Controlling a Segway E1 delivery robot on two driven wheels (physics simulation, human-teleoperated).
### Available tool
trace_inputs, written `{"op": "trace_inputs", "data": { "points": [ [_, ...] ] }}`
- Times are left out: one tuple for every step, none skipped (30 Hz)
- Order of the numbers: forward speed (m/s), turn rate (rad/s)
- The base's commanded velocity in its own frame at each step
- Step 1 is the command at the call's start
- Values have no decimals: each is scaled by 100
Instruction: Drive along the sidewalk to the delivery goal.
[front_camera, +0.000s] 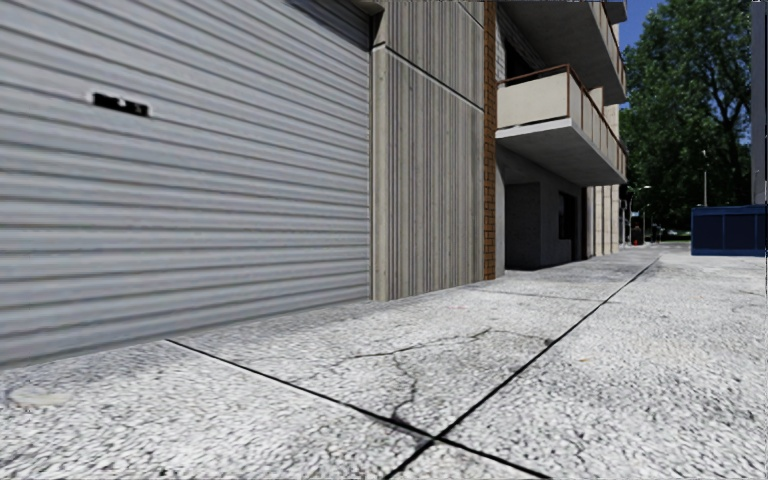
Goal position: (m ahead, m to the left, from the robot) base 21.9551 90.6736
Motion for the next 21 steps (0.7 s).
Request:
{"op": "trace_inputs", "data": {
  "points": [
    [0, 119],
    [0, 119],
    [0, 119],
    [0, 119],
    [0, 119],
    [0, 119],
    [0, 119],
    [0, 120],
    [0, 120],
    [0, 120],
    [0, 120],
    [0, 120],
    [0, 120],
    [0, 120],
    [0, 120],
    [0, 120],
    [0, 120],
    [0, 120],
    [0, 120],
    [0, 120],
    [0, 120]
  ]
}}
